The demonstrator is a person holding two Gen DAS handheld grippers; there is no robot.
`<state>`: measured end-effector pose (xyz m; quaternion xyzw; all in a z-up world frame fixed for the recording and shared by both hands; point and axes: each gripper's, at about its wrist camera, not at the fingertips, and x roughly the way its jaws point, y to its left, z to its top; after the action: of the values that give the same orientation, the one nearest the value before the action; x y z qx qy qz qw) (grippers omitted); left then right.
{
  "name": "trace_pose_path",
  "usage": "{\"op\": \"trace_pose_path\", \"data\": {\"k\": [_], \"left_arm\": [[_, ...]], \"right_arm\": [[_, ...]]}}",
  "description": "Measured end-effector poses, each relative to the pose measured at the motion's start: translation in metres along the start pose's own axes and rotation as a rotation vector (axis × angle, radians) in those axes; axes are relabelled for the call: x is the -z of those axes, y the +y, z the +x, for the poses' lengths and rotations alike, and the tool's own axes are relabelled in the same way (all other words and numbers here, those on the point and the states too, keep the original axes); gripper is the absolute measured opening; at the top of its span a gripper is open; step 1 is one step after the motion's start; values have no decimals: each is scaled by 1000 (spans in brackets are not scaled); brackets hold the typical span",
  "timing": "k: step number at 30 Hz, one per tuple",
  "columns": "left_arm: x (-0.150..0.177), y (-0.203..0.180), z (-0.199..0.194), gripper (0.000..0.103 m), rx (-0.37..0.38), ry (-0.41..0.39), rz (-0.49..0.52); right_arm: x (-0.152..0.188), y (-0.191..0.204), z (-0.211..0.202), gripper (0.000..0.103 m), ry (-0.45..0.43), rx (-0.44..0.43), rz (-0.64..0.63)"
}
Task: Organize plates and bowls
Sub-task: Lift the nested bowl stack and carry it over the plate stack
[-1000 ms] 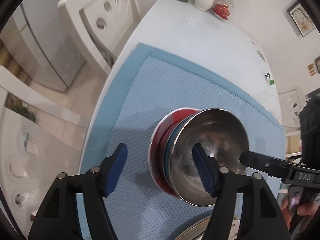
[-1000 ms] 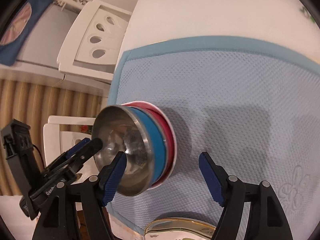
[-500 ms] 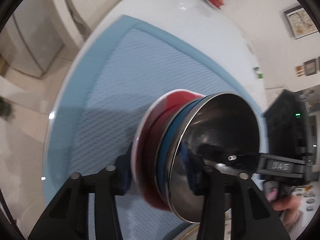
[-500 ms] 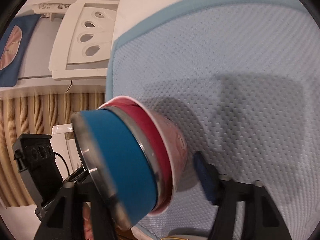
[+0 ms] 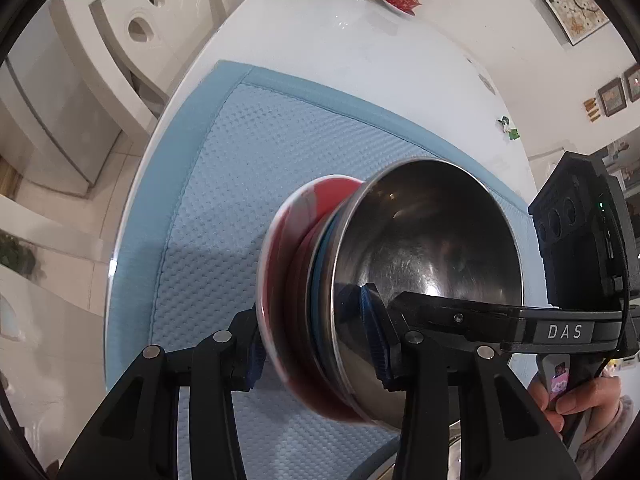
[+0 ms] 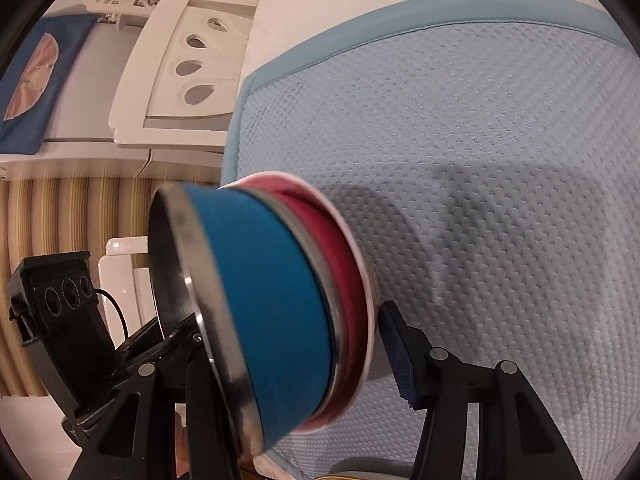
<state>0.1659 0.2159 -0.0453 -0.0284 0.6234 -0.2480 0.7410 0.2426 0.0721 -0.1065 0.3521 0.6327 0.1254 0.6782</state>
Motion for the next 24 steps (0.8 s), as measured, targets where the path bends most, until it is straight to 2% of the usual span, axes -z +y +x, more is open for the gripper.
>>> {"op": "trace_pose_path", "data": {"k": [8, 24], "left_arm": [[5, -2, -17, 39, 3, -27, 19], [20, -22, -49, 38, 3, -64, 75]], "right_arm": [[8, 11, -14, 51, -21, 12, -43], [33, 22, -40, 51, -70, 0, -31]]}}
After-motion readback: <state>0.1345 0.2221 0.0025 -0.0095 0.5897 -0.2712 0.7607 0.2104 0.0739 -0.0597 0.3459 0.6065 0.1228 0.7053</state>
